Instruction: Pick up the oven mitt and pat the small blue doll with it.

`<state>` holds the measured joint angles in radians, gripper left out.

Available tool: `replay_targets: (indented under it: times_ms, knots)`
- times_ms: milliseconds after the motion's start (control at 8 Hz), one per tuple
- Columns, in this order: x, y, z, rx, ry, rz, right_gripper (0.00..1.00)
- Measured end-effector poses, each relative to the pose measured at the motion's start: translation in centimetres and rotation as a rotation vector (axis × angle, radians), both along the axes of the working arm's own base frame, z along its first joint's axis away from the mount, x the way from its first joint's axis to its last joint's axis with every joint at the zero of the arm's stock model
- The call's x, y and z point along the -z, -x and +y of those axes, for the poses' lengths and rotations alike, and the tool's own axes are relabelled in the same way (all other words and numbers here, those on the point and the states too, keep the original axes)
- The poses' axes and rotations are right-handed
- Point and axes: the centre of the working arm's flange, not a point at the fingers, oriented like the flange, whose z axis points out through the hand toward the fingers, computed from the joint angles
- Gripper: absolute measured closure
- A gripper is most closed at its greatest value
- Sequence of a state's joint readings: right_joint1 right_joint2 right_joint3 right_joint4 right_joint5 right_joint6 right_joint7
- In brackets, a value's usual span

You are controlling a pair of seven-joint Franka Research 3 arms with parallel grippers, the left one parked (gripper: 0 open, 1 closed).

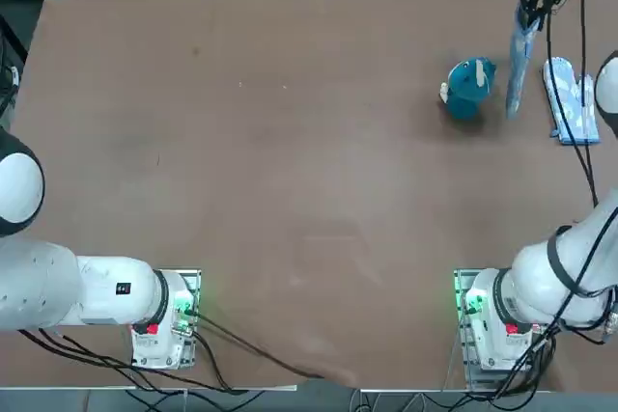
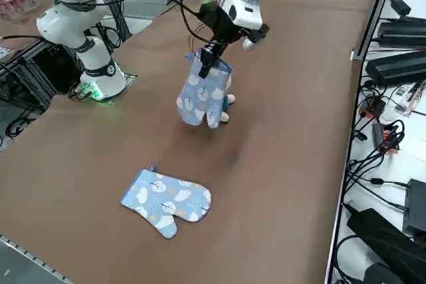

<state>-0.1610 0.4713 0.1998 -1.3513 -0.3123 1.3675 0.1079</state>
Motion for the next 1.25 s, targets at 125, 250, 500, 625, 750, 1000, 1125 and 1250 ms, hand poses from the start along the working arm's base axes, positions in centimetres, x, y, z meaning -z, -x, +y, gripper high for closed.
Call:
replay_targets:
  times_ms: [125,250,500,625,750,1000,1125,1250]
  knots:
    - [0.4,-0.2,1.6,-0.003,0.008,-0.004,0.96]
    - [0.9,-0.4,2.7,0.004,0.016,-0.015,0.96]
    - [1.4,-1.2,3.2,0.001,0.012,-0.052,0.96]
    - [1.6,-1.5,3.2,-0.004,0.008,-0.074,0.96]
    - [1.7,-2.0,3.3,-0.005,0.004,-0.104,0.96]
    - [1.0,-2.8,2.4,0.052,0.024,-0.174,0.96]
    - [0.2,-3.1,1.0,0.073,0.041,-0.196,0.96]
    - [-0.6,-3.2,-1.0,0.075,0.088,-0.207,0.96]
